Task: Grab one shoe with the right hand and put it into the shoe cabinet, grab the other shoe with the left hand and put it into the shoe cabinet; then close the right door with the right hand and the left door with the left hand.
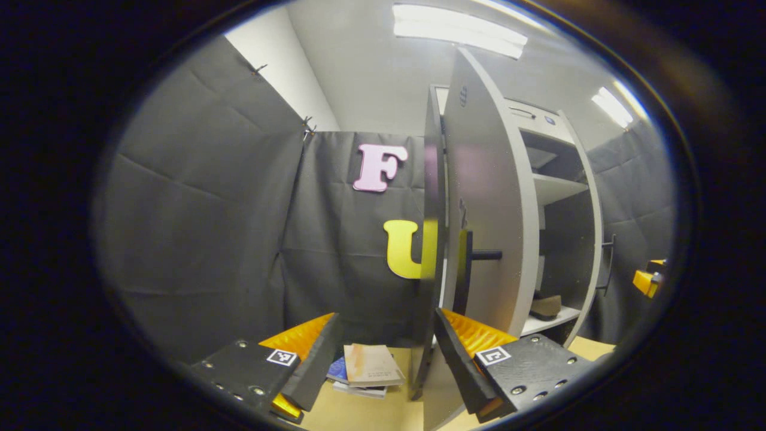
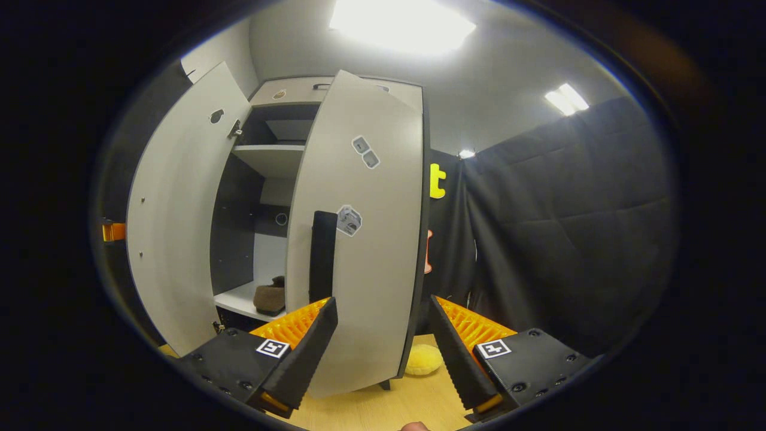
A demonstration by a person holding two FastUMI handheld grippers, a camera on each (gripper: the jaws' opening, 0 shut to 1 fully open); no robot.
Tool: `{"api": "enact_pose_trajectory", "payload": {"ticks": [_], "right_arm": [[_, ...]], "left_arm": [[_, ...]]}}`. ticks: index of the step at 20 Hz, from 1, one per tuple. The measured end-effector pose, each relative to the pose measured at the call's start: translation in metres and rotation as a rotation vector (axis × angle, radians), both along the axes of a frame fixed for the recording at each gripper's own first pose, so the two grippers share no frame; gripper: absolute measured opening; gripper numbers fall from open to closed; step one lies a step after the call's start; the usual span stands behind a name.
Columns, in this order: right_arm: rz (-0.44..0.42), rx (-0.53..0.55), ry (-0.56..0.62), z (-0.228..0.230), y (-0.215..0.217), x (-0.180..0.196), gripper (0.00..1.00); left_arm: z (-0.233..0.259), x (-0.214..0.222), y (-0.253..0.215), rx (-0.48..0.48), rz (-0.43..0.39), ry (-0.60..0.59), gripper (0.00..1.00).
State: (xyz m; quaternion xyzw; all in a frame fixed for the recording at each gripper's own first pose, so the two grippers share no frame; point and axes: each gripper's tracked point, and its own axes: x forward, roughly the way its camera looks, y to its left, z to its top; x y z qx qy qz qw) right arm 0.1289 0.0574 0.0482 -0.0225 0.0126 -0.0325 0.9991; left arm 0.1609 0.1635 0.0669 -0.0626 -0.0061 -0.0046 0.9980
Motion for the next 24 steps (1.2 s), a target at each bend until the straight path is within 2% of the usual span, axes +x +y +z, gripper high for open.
{"api": "enact_pose_trajectory", "payload": {"ticks": [3,4,5,6,7,9,10,11,14,15,16,17,18,19,20,24], "right_arm": [[0.017,0.018,0.0,-0.003,-0.016,0.001,0.98],[0.025,0.023,0.003,-0.005,-0.019,0.003,0.98],[0.03,0.024,0.006,-0.006,-0.024,0.004,0.98],[0.034,0.026,0.009,-0.007,-0.029,0.005,0.97],[0.038,0.03,0.009,-0.008,-0.034,0.005,0.98],[0.043,0.033,0.009,-0.007,-0.045,0.005,0.97],[0.042,0.031,0.01,-0.008,-0.051,0.005,0.98],[0.042,0.029,0.011,-0.008,-0.057,0.003,0.98],[0.035,0.026,0.017,-0.011,-0.073,0.0,0.98],[0.034,0.027,0.02,-0.012,-0.078,-0.001,0.98],[0.035,0.028,0.022,-0.012,-0.082,-0.002,0.98],[0.035,0.027,0.023,-0.013,-0.085,-0.003,0.97],[0.035,0.023,0.024,-0.013,-0.088,-0.004,0.98],[0.034,0.019,0.024,-0.013,-0.092,-0.005,0.98],[0.035,0.016,0.024,-0.014,-0.095,-0.005,0.98],[0.02,0.011,0.023,-0.014,-0.109,-0.009,0.98]], "left_arm": [[0.002,-0.004,-0.023,-0.009,-0.004,0.006,0.92],[0.004,-0.005,-0.034,-0.008,-0.013,0.004,0.87],[0.004,-0.01,-0.045,-0.002,-0.021,0.003,0.96],[0.007,-0.011,-0.056,0.006,-0.027,0.0,0.87],[0.008,-0.011,-0.065,0.013,-0.029,-0.002,0.87],[0.011,-0.009,-0.082,0.019,-0.023,-0.009,0.96],[0.011,-0.008,-0.087,0.014,-0.017,-0.01,0.97],[0.012,-0.008,-0.092,-0.002,-0.01,-0.018,0.92],[0.017,-0.005,-0.103,-0.046,-0.004,-0.023,0.87],[0.014,-0.003,-0.108,-0.057,-0.008,-0.019,0.92],[0.013,-0.003,-0.113,-0.064,-0.011,-0.017,0.92],[0.015,0.001,-0.119,-0.068,-0.016,-0.017,0.97],[0.016,0.004,-0.126,-0.068,-0.023,-0.013,0.97],[0.014,0.005,-0.134,-0.067,-0.031,-0.012,0.87],[0.014,0.01,-0.143,-0.068,-0.042,-0.009,0.92],[0.014,0.025,-0.18,-0.052,-0.08,-0.015,0.92]]}}
